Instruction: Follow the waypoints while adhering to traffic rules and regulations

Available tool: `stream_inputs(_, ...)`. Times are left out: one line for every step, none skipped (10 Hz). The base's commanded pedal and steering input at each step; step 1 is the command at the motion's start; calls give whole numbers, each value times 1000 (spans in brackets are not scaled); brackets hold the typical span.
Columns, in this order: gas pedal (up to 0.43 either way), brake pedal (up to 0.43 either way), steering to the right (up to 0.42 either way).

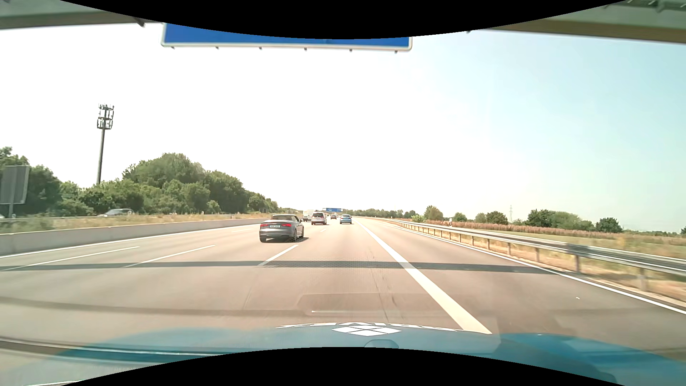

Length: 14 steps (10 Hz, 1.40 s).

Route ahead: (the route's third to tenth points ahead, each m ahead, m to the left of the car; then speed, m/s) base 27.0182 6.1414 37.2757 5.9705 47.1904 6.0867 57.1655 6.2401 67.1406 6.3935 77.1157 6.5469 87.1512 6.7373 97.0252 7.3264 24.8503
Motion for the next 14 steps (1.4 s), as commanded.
stream_inputs(280, 0, -3)
stream_inputs(268, 0, -3)
stream_inputs(268, 0, -3)
stream_inputs(268, 0, -3)
stream_inputs(260, 0, -4)
stream_inputs(260, 0, -4)
stream_inputs(260, 0, -3)
stream_inputs(260, 0, -3)
stream_inputs(260, 0, -4)
stream_inputs(248, 0, -4)
stream_inputs(240, 0, -3)
stream_inputs(228, 0, -4)
stream_inputs(220, 0, -3)
stream_inputs(209, 0, -3)
